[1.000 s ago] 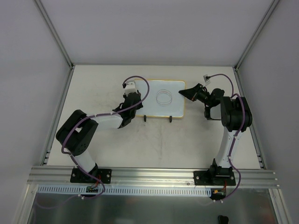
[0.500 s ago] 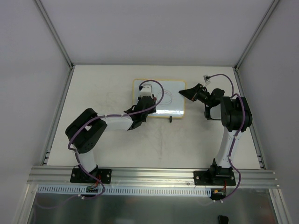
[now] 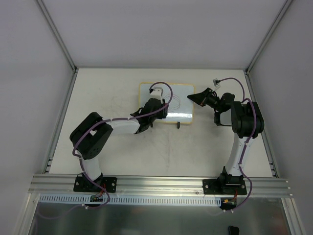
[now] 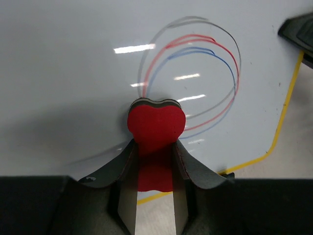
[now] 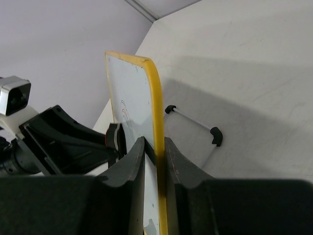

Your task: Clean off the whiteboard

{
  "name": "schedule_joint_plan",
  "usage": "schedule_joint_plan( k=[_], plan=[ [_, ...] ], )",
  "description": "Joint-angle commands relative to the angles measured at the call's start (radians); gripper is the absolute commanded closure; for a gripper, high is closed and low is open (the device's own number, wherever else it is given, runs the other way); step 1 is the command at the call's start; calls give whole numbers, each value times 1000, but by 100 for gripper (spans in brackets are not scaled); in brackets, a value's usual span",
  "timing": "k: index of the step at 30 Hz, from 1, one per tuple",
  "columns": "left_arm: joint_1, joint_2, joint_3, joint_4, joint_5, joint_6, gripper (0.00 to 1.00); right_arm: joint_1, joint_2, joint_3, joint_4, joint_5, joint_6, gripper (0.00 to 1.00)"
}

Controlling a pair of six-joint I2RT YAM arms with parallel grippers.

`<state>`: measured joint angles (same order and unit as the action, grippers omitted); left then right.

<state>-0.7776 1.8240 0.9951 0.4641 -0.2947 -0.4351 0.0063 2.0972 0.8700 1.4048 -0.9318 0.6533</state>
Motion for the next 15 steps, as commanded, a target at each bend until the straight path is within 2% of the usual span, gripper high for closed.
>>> schedule_joint_plan(
  k=[1,9,15],
  plan=[
    [142,5,-53,-130,-86,44,100,9,4,-17,128,7,-41,100],
    [258,-48,-59,-157,-54,78,100,9,3,-17,128,5,-41,100],
    [271,-22,2,-202,-20,108,100,11,3,-19,128,2,-41,100]
  ],
)
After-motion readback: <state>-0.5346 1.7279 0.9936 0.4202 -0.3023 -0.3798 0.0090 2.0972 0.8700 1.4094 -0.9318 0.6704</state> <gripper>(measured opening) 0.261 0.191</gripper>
